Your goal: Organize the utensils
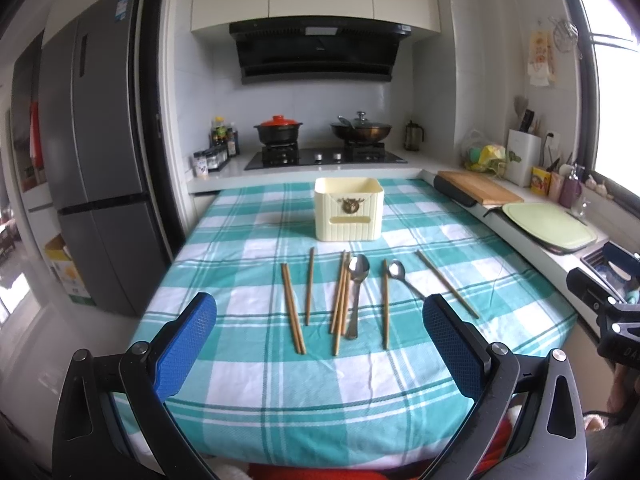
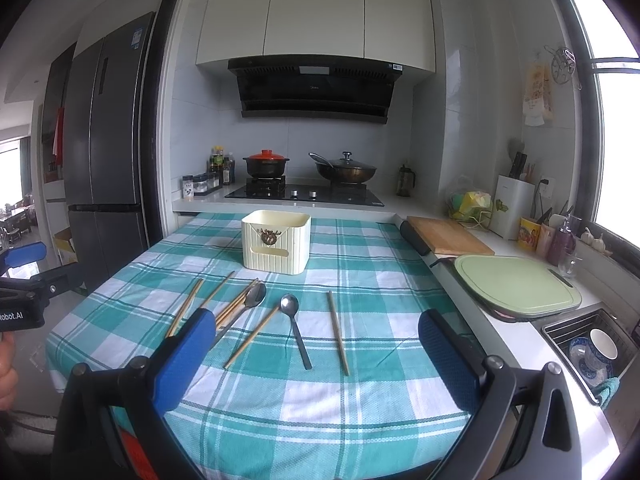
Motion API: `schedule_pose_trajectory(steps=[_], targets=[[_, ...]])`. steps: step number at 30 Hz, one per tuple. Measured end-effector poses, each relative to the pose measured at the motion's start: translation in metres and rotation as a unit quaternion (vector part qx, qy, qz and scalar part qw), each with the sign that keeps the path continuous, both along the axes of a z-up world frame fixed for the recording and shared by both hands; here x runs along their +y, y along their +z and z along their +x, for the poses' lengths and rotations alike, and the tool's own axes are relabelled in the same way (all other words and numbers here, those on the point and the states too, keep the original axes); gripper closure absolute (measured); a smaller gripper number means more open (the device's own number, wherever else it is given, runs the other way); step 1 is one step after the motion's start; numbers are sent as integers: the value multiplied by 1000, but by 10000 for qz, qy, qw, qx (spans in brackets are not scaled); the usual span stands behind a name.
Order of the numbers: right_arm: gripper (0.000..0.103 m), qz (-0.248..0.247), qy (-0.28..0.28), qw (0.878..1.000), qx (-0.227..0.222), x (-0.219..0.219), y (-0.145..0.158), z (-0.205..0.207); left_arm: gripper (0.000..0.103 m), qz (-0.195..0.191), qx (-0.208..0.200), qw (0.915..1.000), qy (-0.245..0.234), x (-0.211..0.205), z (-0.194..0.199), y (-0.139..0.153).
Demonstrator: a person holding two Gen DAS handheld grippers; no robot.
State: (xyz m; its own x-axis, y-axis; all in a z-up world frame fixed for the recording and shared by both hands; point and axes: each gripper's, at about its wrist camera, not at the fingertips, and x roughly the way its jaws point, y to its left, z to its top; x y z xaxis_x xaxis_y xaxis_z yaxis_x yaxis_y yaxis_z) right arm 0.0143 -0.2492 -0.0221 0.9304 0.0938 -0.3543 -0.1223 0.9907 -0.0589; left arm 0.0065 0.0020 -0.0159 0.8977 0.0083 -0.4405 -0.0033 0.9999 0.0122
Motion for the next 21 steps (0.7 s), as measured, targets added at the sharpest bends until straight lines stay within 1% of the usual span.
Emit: schedule_pose_trajectory(steps=[21], targets=[[0, 0, -2, 10000, 32, -1, -1, 2, 0, 4, 24, 10000, -1, 0, 2, 1]])
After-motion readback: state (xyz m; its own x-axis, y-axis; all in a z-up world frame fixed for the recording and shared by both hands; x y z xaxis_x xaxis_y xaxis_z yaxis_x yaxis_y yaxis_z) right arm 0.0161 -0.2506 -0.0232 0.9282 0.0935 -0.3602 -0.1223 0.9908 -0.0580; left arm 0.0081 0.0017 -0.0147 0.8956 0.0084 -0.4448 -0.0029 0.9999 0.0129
